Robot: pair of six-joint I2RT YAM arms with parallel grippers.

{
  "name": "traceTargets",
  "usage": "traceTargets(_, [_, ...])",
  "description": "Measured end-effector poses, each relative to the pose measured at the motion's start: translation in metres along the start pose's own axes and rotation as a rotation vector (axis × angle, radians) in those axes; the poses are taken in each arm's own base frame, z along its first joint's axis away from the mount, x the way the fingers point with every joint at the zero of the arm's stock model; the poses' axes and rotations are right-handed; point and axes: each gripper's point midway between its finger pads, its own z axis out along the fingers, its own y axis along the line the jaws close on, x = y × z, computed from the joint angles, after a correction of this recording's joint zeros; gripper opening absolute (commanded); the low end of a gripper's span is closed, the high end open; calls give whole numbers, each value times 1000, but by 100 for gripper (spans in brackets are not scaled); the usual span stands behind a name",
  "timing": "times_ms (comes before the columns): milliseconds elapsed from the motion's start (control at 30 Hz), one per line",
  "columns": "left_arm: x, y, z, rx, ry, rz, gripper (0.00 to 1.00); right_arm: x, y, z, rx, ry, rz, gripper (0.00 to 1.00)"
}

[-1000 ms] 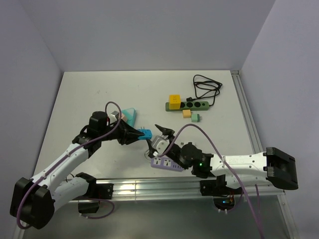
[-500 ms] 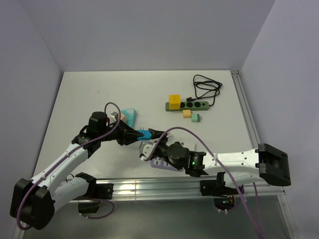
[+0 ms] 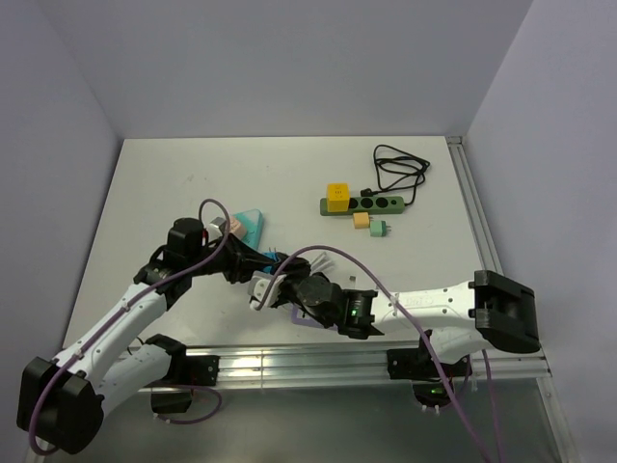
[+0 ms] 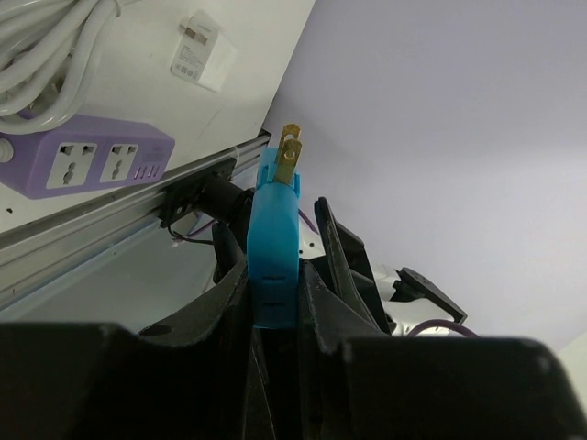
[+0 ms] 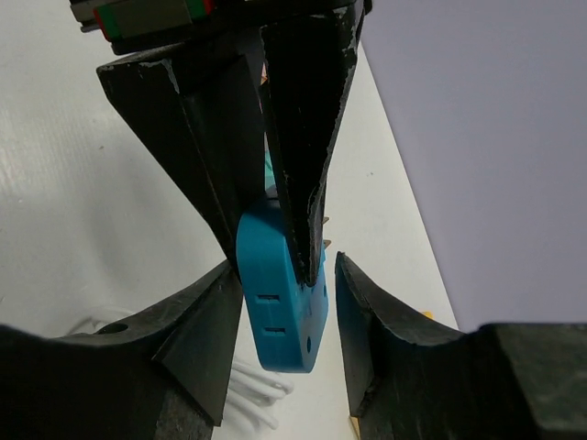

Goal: Insert the plug
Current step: Pick up the plug from the center of the board.

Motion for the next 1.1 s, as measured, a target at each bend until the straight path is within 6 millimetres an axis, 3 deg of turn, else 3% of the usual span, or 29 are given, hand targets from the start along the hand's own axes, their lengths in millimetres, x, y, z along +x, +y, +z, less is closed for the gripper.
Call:
traceTargets(233, [1, 2, -1, -7, -1, -4, 0, 5, 0, 2, 7, 23, -29, 51])
traceTargets(333, [0, 3, -1, -11, -7, -7, 0, 6, 1, 2, 3, 27, -40, 42])
traceTargets(500, [-2, 3, -1, -12, -19, -7, 0, 9, 4, 4, -4, 36, -62, 38])
traceTargets(633, [-3, 3, 0, -14, -25, -7, 0, 10, 4, 4, -4, 41, -80, 29])
traceTargets(867, [-3, 3, 0, -13, -26, -6, 0, 10, 3, 4, 0, 43, -84, 1])
traceTargets(1033, [-4, 2, 0, -8, -27, -3, 13, 10, 2, 5, 11, 48, -74, 0])
traceTargets(1100, [-5, 0, 1, -2, -23, 0, 30, 11, 1, 5, 15, 53, -71, 0])
